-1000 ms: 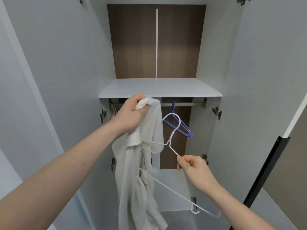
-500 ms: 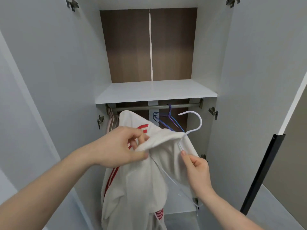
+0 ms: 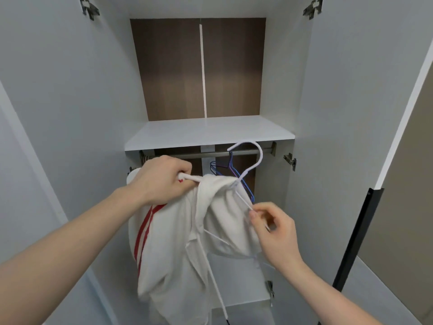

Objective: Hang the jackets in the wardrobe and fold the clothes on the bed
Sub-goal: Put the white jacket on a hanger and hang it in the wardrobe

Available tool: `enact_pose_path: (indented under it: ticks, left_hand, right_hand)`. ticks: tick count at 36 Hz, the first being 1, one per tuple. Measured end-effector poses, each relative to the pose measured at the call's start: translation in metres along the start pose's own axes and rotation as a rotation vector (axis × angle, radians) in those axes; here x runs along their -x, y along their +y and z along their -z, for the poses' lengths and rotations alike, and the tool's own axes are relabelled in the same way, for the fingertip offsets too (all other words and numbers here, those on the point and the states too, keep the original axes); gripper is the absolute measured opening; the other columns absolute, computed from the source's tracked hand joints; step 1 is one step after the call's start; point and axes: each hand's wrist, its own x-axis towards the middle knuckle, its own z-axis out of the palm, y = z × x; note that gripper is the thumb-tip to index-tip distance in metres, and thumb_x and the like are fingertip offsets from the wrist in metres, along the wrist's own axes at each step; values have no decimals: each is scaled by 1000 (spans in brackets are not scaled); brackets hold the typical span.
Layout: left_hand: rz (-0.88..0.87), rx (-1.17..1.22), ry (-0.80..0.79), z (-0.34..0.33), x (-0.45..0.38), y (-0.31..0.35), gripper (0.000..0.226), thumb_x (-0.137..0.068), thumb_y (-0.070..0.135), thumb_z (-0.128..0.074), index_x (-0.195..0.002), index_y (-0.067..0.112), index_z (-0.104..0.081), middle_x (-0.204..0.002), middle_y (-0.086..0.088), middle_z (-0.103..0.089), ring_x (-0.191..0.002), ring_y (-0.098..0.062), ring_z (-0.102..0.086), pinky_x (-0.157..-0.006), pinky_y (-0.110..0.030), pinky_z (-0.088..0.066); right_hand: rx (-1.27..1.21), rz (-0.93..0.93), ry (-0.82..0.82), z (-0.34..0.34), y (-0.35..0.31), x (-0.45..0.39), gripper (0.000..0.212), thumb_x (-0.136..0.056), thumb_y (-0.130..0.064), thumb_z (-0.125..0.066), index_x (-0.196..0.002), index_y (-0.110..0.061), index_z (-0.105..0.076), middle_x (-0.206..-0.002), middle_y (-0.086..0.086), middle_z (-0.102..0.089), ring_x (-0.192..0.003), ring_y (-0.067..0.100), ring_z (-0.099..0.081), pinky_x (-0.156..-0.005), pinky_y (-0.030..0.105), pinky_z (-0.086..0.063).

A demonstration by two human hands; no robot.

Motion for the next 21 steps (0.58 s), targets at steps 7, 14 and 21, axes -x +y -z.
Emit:
enact_pose_path:
  ticks: [7,14,21]
  left_hand:
    - [92,101,151,2,-19,-9,33,-76,61,-52,-63,31,-51,-59,10,-54,-60,-14,-48,-50,-29,-31]
    - [147,182,162,15,-33,-4,42,-77,65,-58,-63,25,-58,-55,3,-52,-57,-19,-48,-53,-33,-35]
    - [100,254,200,36,-39,10,50,-78,64,-62,-57,20,-58,-50,-1,-46,-50,-12,-37,-52,-31,-32]
  right_hand:
    - [-42,209,49,11,14,45,11,-88,-14,-64,-87,-25,-62,-83,-7,-60,-76,16,-59,-70,22,-45]
    - [-44,-596,-225,-18,71,63,13,-94,-17,-70,-98,-30,-71,-89,-13,-70,-83,12,-62,-74,20,-49]
    - [-258,-781,-412,-57,74,27,38,-90,-14,-77,-125,-13,-63,-118,0,-73,-103,12,-71,-93,29,-57]
